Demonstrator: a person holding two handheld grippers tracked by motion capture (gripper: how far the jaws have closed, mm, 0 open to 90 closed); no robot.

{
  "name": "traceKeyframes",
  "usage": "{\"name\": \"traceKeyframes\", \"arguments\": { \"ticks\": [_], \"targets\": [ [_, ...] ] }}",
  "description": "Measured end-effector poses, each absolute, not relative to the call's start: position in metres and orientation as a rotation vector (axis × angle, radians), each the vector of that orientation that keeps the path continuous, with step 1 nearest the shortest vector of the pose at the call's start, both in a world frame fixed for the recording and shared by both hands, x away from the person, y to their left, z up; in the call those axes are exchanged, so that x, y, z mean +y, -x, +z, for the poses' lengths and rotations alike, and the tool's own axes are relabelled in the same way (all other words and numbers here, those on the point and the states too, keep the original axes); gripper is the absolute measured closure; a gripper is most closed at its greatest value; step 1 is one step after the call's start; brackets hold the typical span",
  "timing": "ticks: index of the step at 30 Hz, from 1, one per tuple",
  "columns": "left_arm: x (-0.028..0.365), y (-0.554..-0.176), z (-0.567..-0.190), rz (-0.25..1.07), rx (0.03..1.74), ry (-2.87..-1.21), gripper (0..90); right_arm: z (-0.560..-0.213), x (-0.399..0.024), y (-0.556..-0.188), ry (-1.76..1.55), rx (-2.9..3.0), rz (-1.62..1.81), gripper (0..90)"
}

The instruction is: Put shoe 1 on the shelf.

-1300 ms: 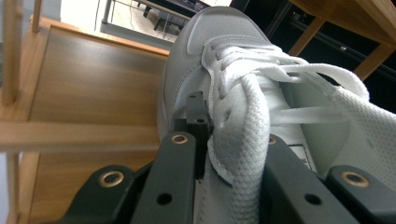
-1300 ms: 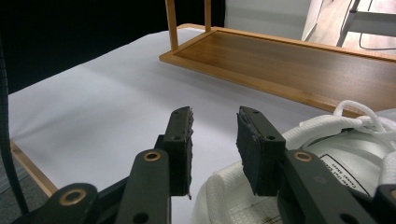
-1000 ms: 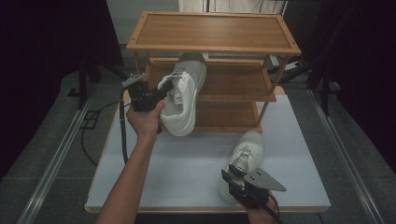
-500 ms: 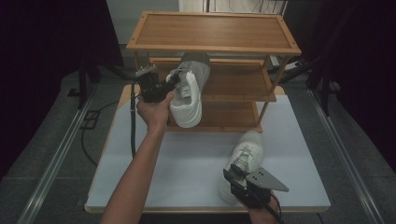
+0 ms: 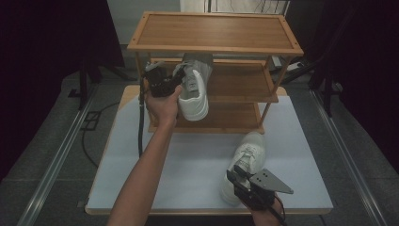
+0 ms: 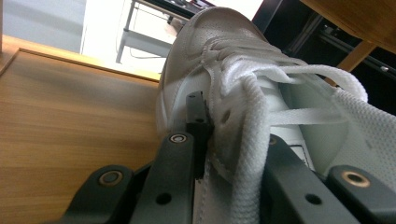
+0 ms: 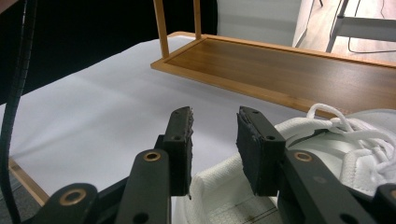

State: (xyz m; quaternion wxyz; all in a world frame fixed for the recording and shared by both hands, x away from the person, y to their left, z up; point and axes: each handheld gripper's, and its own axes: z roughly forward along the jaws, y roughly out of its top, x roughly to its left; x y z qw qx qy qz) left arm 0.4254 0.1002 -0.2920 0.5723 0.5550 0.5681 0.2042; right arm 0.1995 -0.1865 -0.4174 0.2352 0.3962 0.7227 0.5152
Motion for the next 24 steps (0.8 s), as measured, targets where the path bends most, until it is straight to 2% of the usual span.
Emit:
{"name": "traceKeyframes", "arguments": {
  "ticks": [17,24],
  "targets": [
    [0.089,-0.441,-0.298,0.485,1.365,-1.313,82.1,-0.416,-0.188,-0.198,-1.087,1.978,1.417,65.1],
    [0.089,-0.445,-0.299,0.438,1.348,-1.299,75.6,-0.417,-0.187,-0.198,-1.086,1.978,1.414,64.8]
  ]
}}
